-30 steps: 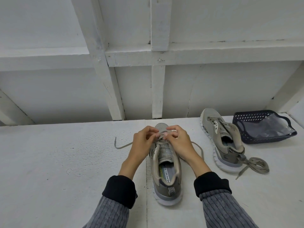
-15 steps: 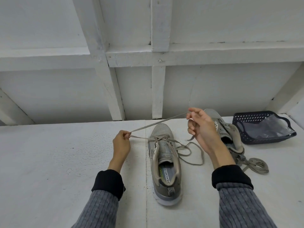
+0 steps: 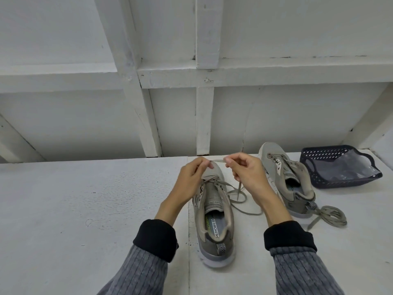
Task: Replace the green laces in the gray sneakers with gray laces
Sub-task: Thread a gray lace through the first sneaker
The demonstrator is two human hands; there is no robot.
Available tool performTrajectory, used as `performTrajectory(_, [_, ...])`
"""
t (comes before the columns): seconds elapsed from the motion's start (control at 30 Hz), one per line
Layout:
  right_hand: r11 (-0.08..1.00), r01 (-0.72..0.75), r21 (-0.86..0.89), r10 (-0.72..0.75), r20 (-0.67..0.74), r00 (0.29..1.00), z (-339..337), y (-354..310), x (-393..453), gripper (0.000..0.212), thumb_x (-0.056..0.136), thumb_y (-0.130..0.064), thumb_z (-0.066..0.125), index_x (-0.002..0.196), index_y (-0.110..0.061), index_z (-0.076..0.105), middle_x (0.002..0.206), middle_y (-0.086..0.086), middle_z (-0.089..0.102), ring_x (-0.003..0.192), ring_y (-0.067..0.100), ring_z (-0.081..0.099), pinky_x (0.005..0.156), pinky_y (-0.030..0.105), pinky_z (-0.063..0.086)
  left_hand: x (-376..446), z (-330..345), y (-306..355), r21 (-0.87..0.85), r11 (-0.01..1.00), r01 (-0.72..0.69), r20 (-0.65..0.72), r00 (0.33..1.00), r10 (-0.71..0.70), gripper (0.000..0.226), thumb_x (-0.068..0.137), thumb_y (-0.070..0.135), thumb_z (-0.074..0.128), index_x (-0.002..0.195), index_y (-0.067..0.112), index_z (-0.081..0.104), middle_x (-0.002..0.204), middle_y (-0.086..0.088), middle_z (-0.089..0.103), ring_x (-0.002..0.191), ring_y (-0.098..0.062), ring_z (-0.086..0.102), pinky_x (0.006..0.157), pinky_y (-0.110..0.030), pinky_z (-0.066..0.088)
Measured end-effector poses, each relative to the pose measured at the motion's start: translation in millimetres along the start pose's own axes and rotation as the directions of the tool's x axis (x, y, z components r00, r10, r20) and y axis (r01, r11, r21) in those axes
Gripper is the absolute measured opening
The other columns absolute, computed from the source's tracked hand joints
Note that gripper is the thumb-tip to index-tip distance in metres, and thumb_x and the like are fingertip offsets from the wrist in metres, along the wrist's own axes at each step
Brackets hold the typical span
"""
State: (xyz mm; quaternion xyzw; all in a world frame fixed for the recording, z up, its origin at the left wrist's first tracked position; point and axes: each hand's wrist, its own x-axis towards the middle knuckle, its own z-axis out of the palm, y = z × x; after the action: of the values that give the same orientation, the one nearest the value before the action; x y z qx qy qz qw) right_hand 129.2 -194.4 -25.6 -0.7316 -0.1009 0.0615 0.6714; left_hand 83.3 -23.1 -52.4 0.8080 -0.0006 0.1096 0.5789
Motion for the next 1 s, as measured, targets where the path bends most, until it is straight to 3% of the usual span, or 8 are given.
performTrajectory(0.2, [0.999,-0.004,-0.049,0.003,-0.032,0.999,-10.9,13.3,0.4,0.019,0.091,-0.004,0.061,0.085,-0.018,0.071,0.071,-0.004,0.066,0.056,0.0,0.051,0.053,0.014,0.041,-9.5,-32.5,-19.7,0.467,0.87,0.159,-0.22,0.974,-0.06,0.028,0.104,0.042,0.038,0.096,0.035,0.064,0.094,0.017,0.062,0.094,-0.007,0.045,0.064,-0.026,0.033])
performTrajectory(0.33, [0.996,-0.037,-0.085,0.037,-0.003,0.999,-0.9,16.7,-0.6,0.022,0.093,0.005,0.051,0.095,-0.008,0.069,0.078,0.004,0.069,0.06,0.0,0.058,0.059,0.015,0.047,-12.5,-37.6,-28.5,0.525,0.823,0.215,-0.286,0.956,-0.067,0.031,0.104,0.036,0.04,0.099,0.025,0.069,0.092,0.008,0.063,0.101,-0.018,0.046,0.07,-0.034,0.04])
performTrajectory(0.43, [0.978,-0.02,-0.206,0.009,-0.05,0.999,4.1,17.5,-2.2,0.012,0.088,-0.006,0.066,0.08,-0.015,0.066,0.073,0.0,0.068,0.061,0.003,0.059,0.061,0.015,0.045,-12.7,-36.2,-33.1,0.618,0.74,0.264,-0.328,0.943,-0.063,0.028,0.103,0.029,0.043,0.103,0.022,0.071,0.093,0.002,0.066,0.099,-0.025,0.048,0.078,-0.036,0.037])
performTrajectory(0.5, [0.951,0.02,-0.309,-0.036,-0.044,0.998,5.7,17.6,-3.4,0.012,0.087,-0.013,0.07,0.077,-0.019,0.068,0.071,-0.008,0.066,0.065,0.0,0.057,0.063,0.011,0.043,-12.8,-31.2,-32.6,0.666,0.702,0.253,-0.303,0.951,-0.055,0.024,0.101,0.028,0.048,0.113,0.025,0.069,0.108,0.004,0.065,0.108,-0.024,0.045,0.085,-0.035,0.032])
performTrajectory(0.6, [0.973,0.023,-0.228,-0.014,0.039,0.999,12.5,15.9,-6.8,0.021,0.093,-0.003,0.058,0.085,-0.017,0.071,0.074,-0.003,0.066,0.069,0.005,0.059,0.068,0.014,0.05,-13.5,-18.4,-23.4,0.513,0.853,0.1,-0.142,0.989,-0.03,0.024,0.099,0.033,0.055,0.12,0.03,0.066,0.126,0.011,0.06,0.124,-0.014,0.041,0.101,-0.038,0.03])
performTrajectory(0.73, [0.99,0.009,-0.142,-0.001,0.054,0.999,19.0,13.0,-8.7,0.016,0.092,0.001,0.059,0.084,-0.013,0.062,0.075,0.007,0.067,0.067,0.012,0.064,0.066,0.02,0.054,-14.3,0.7,-8.6,0.18,0.983,0.024,0.027,0.999,-0.03,0.022,0.093,0.03,0.066,0.113,0.024,0.073,0.108,0.015,0.071,0.103,0.006,0.06,0.098,-0.029,0.045])
performTrajectory(0.9, [0.949,0.005,-0.315,-0.024,-0.057,0.998,17.9,17.7,-11.5,0.006,0.087,-0.018,0.07,0.09,-0.018,0.065,0.08,-0.003,0.063,0.073,0.009,0.059,0.068,0.023,0.048,-11.6,4.5,-15.3,0.05,0.99,0.128,-0.135,0.983,-0.121,0.013,0.093,0.016,0.066,0.101,0.019,0.076,0.09,0.005,0.076,0.077,-0.001,0.069,0.078,-0.02,0.056])
performTrajectory(1.0, [0.921,-0.081,-0.381,0.104,0.042,0.994,21.0,20.3,-16.6,0.028,0.085,-0.031,0.072,0.106,-0.018,0.06,0.094,-0.002,0.059,0.079,0.007,0.055,0.065,0.018,0.041,-11.5,1.0,-16.3,0.109,0.979,0.172,-0.172,0.973,-0.152,0.022,0.096,0.013,0.06,0.114,0.017,0.073,0.09,0.002,0.074,0.063,0.006,0.065,0.065,-0.004,0.046])
